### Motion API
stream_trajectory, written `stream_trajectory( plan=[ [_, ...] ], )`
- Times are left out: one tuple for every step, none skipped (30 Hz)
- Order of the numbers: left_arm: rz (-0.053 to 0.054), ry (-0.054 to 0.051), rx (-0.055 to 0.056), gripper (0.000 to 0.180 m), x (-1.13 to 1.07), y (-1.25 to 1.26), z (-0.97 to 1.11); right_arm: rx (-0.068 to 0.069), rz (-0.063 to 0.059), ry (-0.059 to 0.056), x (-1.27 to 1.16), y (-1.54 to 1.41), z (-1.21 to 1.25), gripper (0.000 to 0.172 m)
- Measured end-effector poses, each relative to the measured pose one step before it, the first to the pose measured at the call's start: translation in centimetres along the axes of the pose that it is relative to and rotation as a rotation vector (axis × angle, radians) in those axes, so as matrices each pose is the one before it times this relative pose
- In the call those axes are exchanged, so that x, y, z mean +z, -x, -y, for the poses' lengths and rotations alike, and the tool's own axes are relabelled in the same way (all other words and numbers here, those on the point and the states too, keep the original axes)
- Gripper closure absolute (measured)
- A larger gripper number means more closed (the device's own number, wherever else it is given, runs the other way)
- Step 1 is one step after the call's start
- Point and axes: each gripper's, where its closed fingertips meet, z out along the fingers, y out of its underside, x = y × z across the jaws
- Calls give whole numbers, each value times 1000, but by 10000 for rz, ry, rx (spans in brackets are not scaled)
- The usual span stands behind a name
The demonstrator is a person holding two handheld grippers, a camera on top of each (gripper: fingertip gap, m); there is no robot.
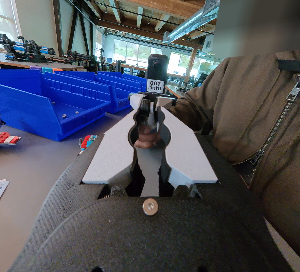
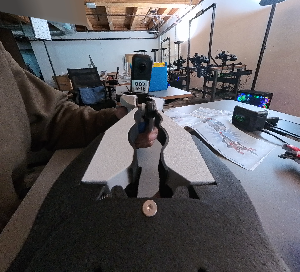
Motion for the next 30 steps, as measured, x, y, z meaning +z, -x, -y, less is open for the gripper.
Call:
stream_trajectory(
  plan=[
    [72, 8, 87, 160, 20, 69, 0, 20, -16, -2, -21, -63, 0, 156],
    [85, 11, 96, 160, 19, 82, 4, -21, -24, 2, -29, -63, 3, 156],
    [73, 19, 87, 160, 21, 61, -17, -40, -26, 6, -15, -56, -6, 155],
    [53, 5, 63, 160, -1, 46, 3, -31, -17, 6, -14, -36, 3, 155],
    [27, 2, 29, 160, 0, 27, 2, -27, -12, 2, -5, -16, -3, 155],
    [26, -2, 26, 160, 3, 33, 10, -30, -17, -3, -13, -17, 5, 155],
    [31, -3, 29, 160, 11, 35, -2, -24, -16, -6, -1, -10, 7, 155],
    [36, -12, 33, 160, 8, 33, 12, -15, -14, -4, -8, -21, 8, 156],
    [34, -12, 27, 160, 8, 37, 13, -8, -14, -4, -15, -28, 18, 156],
    [33, -10, 17, 160, 26, 28, 7, -9, -18, -6, -7, -23, 10, 155],
    [27, -14, 20, 160, 9, 33, 17, -15, -16, -7, -17, -27, 13, 155],
    [22, -8, 21, 160, 3, 16, -3, -18, -14, -3, -2, -13, 4, 155],
    [26, -1, 17, 160, 8, 30, -13, -20, -20, 1, -14, -24, 1, 155],
    [23, -1, 19, 160, 1, 35, 1, -12, -17, 2, -2, -32, -3, 156],
    [41, -3, 43, 160, 0, 47, -1, 2, -14, 2, -9, -30, -1, 155],
    [39, -1, 41, 160, 8, 34, -6, 1, -17, 0, 0, -23, 0, 155],
    [23, -9, 24, 160, 5, 29, 11, -8, -17, -1, -9, -31, 4, 155],
    [15, -11, 17, 160, 5, 14, 3, -15, -14, -2, -1, -10, 13, 155],
    [29, -11, 25, 160, 6, 38, 13, -11, -18, 0, -9, -35, 2, 155],
    [38, -8, 38, 160, 4, 40, 7, -7, -19, 3, -10, -33, 7, 155],
    [26, -3, 34, 160, 9, 20, -2, -6, -10, 1, 1, -18, 9, 155],
    [13, -2, 15, 160, 3, 6, 21, -7, -5, -3, -6, -14, 16, 155],
    [0, -5, 6, 160, -5, -6, 17, -11, -3, -5, -8, 6, 18, 156],
    [-4, -5, 9, 160, -8, -18, 6, -12, -1, -4, -2, 19, 15, 155],
    [-3, -3, 12, 160, -7, -7, 14, -17, 1, -3, 9, 21, 22, 155],
    [5, -2, 19, 160, -6, -12, 31, -16, 2, -4, -1, 12, 6, 156],
    [2, -2, 24, 160, -7, -12, 21, -7, 8, -10, -5, 24, 26, 155],
    [2, -10, 20, 161, -19, -14, 46, -6, 14, -13, -5, 33, 20, 156],
    [32, -23, 21, 165, -51, 41, 62, -15, 19, -8, 2, 46, 21, 156],
    [15, -4, 18, 165, -33, 23, 41, -29, -7, 1, 11, 23, 6, 155]
  ],
)
